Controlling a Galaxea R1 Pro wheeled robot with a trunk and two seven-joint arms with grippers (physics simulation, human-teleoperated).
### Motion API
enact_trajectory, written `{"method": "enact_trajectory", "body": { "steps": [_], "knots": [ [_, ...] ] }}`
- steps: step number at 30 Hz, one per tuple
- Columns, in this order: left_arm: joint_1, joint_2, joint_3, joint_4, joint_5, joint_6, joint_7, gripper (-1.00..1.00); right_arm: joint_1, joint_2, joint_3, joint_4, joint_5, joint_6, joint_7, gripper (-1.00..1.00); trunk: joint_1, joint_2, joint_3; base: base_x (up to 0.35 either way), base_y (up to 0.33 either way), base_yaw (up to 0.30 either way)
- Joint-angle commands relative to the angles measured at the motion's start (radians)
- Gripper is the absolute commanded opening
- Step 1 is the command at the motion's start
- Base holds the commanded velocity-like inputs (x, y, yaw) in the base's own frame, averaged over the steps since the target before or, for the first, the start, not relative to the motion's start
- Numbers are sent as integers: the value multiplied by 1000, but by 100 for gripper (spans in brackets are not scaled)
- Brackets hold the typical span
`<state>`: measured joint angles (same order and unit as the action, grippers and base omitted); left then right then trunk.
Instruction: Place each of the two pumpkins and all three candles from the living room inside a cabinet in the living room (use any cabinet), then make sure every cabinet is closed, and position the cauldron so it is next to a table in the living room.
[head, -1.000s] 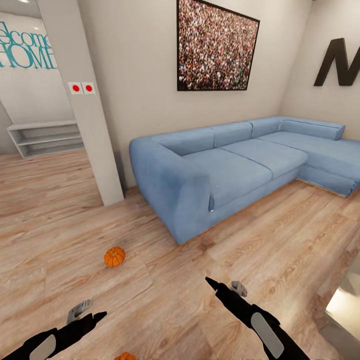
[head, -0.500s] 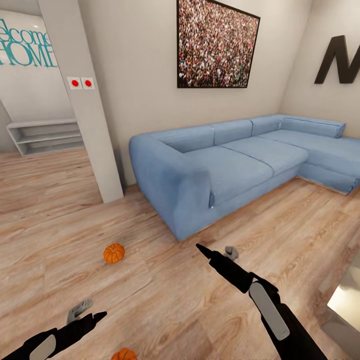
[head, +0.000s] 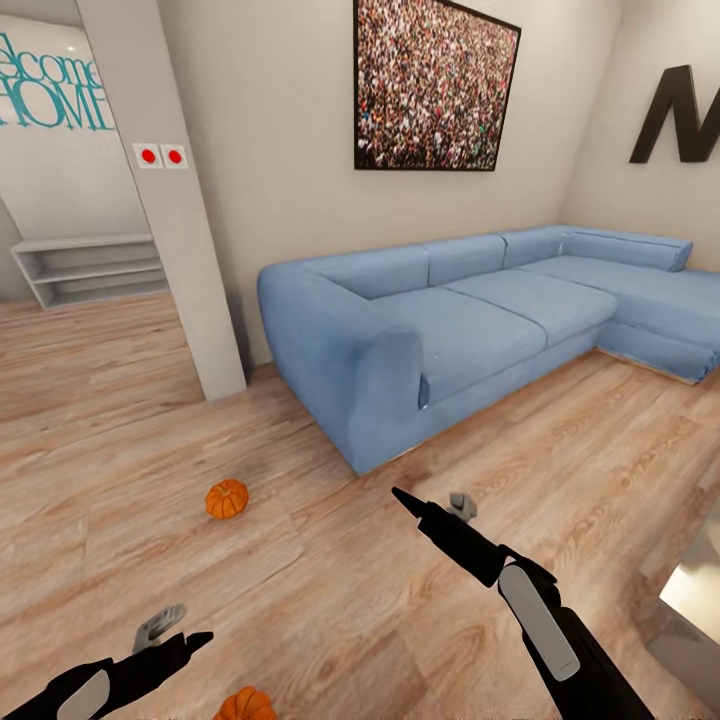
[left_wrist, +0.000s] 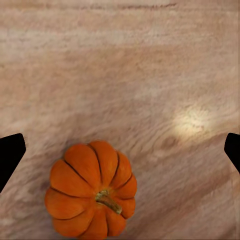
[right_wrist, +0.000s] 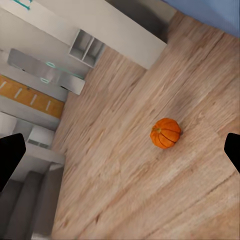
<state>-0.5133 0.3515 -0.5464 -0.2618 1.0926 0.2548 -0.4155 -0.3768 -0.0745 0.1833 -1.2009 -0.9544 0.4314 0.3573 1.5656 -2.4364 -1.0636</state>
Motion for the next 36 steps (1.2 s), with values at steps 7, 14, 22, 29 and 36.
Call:
{"method": "enact_trajectory", "body": {
  "steps": [7,14,22,29,36],
  "knots": [
    [-1,2,-3,-1,6,9,0,100,-1,-1,-2,4,-9,4,0,100,27,-50,-23,0,0,0],
    [-1,4,-3,-1,6,9,-1,100,-1,-1,-2,4,-9,4,-1,100,37,-65,-48,0,0,0],
    [-1,6,-8,-1,-32,12,-2,100,-1,1,-2,5,-9,4,-1,100,40,-67,-79,0,0,0],
    [-1,6,-10,-1,-56,12,-11,100,-1,1,-3,36,-8,4,0,100,43,-68,-106,0,0,0],
    [-1,5,-11,-1,-57,12,-40,100,-1,1,-4,44,-7,4,0,100,47,-70,-134,0,0,0]
  ]
}}
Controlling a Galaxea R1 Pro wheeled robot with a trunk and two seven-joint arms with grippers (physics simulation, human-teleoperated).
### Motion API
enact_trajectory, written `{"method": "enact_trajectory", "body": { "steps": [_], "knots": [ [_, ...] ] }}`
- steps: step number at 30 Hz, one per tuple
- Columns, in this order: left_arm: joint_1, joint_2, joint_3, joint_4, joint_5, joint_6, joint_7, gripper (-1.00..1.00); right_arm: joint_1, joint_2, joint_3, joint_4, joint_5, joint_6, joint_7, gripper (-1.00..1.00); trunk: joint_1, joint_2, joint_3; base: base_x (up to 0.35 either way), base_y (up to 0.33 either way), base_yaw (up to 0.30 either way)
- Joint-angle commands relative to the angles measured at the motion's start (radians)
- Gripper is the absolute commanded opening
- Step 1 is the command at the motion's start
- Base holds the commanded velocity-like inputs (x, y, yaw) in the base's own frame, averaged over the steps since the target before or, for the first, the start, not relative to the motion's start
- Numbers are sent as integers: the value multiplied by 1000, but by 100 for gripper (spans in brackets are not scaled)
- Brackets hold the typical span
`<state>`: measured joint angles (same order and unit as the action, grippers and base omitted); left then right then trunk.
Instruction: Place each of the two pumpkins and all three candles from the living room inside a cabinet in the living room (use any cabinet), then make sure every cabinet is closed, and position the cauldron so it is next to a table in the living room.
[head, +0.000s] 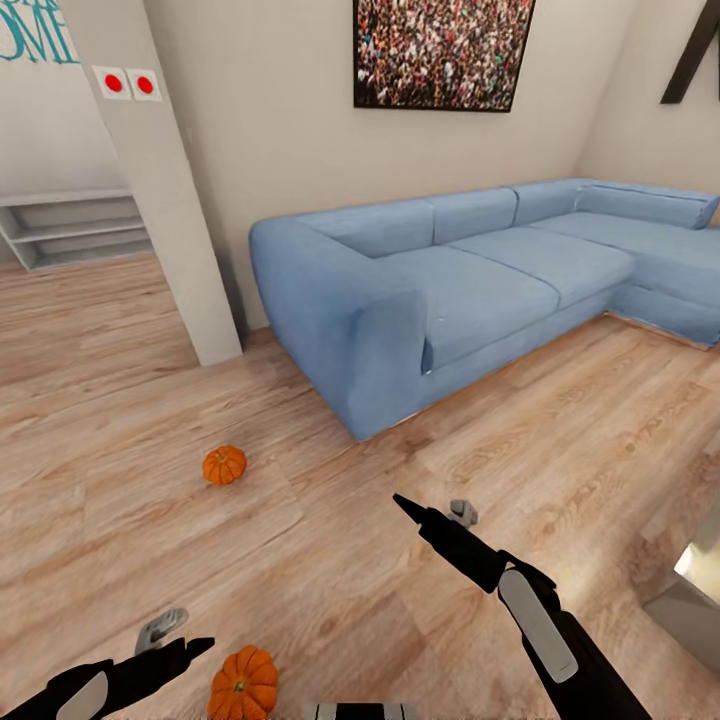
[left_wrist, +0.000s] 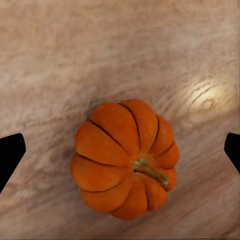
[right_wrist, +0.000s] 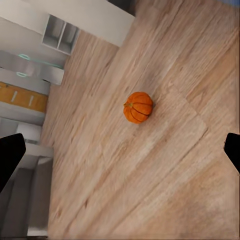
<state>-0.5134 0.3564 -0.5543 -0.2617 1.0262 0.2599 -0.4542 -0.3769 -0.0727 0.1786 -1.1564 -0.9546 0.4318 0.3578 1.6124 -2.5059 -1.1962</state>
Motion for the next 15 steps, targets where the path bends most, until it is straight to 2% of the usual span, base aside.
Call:
{"method": "enact_trajectory", "body": {
  "steps": [1,9,15],
  "knots": [
    [0,1,-3,-1,9,7,-6,100,0,0,1,0,-7,4,0,100,0,-1,-5,0,0,0],
    [0,5,-4,-1,1,5,-113,100,0,0,1,0,-7,4,0,100,4,-2,-36,0,0,0],
    [0,7,-4,-1,1,5,-132,100,0,0,1,0,-7,4,0,100,6,-4,-59,0,0,0]
  ]
}}
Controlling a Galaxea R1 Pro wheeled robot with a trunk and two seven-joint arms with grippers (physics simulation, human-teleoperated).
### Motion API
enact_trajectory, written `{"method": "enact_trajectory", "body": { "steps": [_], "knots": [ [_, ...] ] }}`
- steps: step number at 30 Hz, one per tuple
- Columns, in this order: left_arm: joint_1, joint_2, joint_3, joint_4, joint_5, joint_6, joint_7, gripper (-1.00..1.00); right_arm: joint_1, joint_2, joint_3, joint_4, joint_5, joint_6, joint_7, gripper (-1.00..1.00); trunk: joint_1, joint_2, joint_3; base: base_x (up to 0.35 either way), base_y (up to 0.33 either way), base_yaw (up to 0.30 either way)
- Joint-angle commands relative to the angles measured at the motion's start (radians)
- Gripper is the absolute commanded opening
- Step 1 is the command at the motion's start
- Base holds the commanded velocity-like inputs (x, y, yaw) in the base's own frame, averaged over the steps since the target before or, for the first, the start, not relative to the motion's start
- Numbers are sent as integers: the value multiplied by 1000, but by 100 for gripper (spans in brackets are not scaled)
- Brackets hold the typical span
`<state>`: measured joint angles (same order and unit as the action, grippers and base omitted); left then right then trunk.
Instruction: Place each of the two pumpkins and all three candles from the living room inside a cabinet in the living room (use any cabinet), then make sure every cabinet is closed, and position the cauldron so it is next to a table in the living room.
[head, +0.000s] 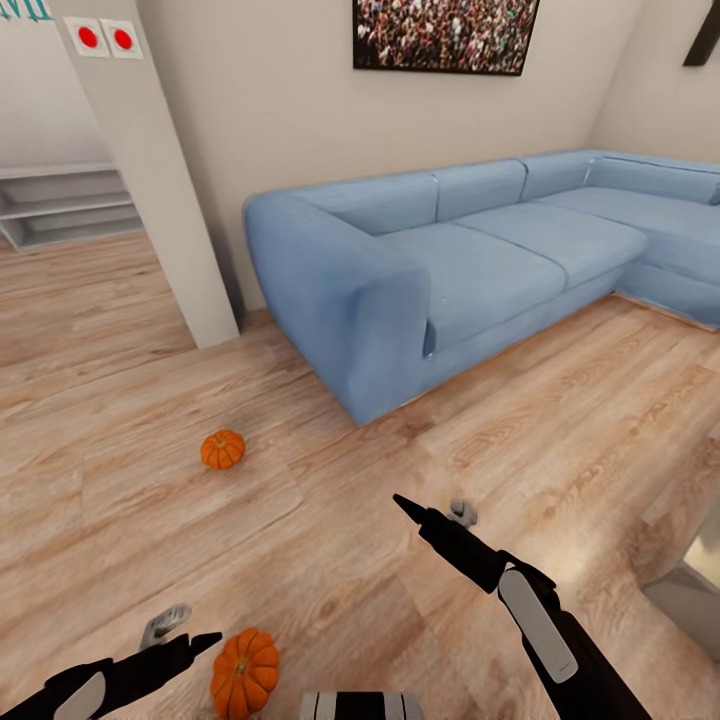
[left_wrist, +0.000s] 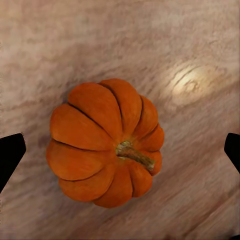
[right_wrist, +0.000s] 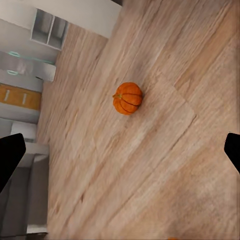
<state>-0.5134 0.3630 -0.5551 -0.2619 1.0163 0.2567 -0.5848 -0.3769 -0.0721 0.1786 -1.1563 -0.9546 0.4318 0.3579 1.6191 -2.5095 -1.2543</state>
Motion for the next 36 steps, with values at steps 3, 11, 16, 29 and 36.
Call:
{"method": "enact_trajectory", "body": {
  "steps": [3,11,16,29,36],
  "knots": [
    [0,2,-3,-2,11,9,-5,100,0,0,1,0,-7,4,0,100,1,-1,-12,0,0,0],
    [0,6,-3,-1,13,9,-70,100,0,0,1,1,-7,4,0,100,5,-3,-43,0,0,0],
    [0,7,-3,-1,13,9,-74,100,0,1,1,1,-7,4,0,100,7,-4,-63,0,0,0],
    [0,7,-3,-1,11,9,-82,100,0,-1,1,1,-7,4,0,100,13,-7,-113,0,0,0],
    [0,10,-3,-1,11,9,-114,100,0,0,2,1,-7,4,0,100,16,-9,-140,0,0,0]
  ]
}}
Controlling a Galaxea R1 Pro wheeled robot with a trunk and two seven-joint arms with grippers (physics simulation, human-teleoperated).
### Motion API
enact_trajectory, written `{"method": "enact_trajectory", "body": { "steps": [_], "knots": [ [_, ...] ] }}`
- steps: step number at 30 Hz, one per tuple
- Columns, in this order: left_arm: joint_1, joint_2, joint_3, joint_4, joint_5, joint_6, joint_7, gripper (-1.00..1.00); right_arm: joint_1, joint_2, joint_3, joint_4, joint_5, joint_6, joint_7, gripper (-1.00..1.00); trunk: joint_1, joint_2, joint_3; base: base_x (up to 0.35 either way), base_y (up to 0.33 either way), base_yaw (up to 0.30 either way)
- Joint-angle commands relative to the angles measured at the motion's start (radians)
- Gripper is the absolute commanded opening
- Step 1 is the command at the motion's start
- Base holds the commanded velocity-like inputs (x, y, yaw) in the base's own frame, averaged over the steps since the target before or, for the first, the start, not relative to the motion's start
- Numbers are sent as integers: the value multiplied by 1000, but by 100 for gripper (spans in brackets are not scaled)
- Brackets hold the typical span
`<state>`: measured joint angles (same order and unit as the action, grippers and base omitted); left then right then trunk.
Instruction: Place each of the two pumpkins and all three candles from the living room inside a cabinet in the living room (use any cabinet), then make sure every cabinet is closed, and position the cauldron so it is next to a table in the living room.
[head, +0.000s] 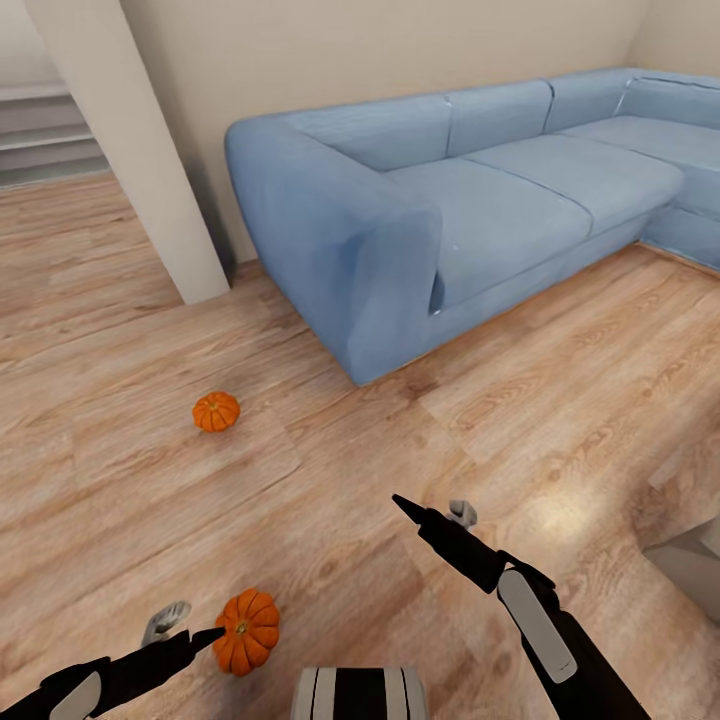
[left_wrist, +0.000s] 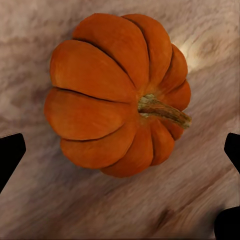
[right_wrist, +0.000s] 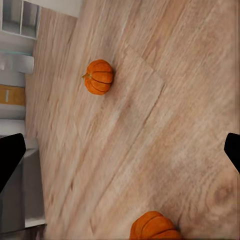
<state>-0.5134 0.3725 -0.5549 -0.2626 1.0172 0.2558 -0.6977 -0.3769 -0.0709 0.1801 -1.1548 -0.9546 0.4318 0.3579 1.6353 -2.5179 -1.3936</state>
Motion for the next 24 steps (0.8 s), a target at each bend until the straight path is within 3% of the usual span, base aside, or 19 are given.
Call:
{"method": "enact_trajectory", "body": {
  "steps": [1,6,10,18,24],
  "knots": [
    [0,1,-3,-1,11,10,-5,100,0,-1,1,0,-7,4,0,100,0,-1,-5,0,0,0],
    [0,3,-3,-1,11,9,-26,100,0,-1,1,0,-7,4,0,100,2,-2,-24,0,0,0],
    [0,4,-3,0,12,8,-47,100,0,-1,1,0,-7,4,0,100,2,-2,-24,0,0,0],
    [0,38,-3,3,17,8,-174,100,0,-1,1,1,-7,4,0,100,5,-3,-47,0,0,0],
    [0,40,0,25,21,7,-191,100,0,0,1,1,-7,4,0,100,8,-4,-70,0,0,0]
  ]
}}
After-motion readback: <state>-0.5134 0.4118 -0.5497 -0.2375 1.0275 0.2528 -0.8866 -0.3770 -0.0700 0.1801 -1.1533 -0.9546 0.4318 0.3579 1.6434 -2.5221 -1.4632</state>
